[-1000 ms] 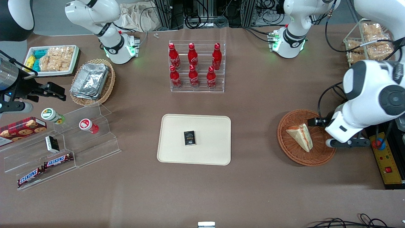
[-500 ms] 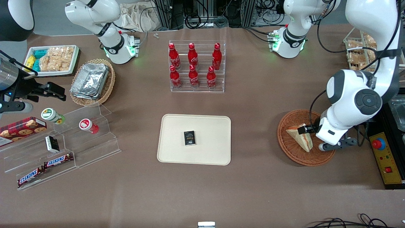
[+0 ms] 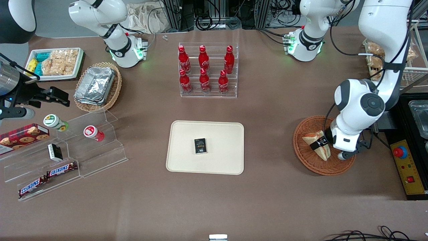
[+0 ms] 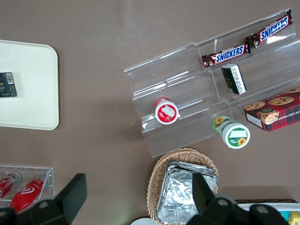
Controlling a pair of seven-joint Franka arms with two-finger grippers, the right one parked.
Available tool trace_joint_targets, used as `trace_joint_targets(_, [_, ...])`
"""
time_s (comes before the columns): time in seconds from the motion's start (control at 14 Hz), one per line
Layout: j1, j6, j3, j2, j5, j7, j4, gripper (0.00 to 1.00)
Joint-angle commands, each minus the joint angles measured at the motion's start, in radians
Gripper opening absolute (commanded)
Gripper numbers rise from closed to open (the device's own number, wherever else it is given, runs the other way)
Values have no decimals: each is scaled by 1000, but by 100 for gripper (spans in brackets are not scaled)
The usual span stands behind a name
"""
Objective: Place sandwich from basket to tray
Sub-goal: 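Close the left gripper on the sandwich and lift it from the basket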
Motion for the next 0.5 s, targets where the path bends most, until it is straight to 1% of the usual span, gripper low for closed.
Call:
trace_joint_targets(0.0, [13,44,0,1,-1,-27,-49,99])
trace_joint_targets(0.14, [18,45,0,6,6,-27,-57,98])
trace_joint_targets(0.21, [18,44,0,5,6,-29,-57,93])
trace_joint_targets(0.29, [18,41,0,3,6,-30,-52,77])
trace_joint_targets(0.36, [18,33,2,-1,6,-41,-47,49])
trace_joint_targets(0.43, [18,24,3,-5,7,-43,-44,30])
